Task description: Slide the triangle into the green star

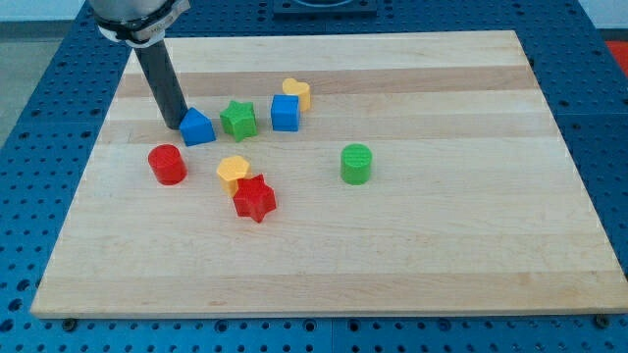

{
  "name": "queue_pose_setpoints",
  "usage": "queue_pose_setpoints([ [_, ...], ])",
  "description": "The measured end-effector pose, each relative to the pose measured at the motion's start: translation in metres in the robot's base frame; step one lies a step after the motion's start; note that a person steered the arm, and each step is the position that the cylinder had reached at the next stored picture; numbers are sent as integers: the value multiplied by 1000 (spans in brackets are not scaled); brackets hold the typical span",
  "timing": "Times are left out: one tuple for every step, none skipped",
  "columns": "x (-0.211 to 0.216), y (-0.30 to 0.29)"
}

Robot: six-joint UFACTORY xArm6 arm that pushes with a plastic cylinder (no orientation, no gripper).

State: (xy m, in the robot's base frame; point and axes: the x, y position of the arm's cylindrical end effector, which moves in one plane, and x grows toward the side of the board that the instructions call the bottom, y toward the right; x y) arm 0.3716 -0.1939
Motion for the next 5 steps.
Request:
queue_pose_setpoints([
  [5, 48],
  [5, 49],
  [5, 45],
  [0, 2],
  [0, 2],
])
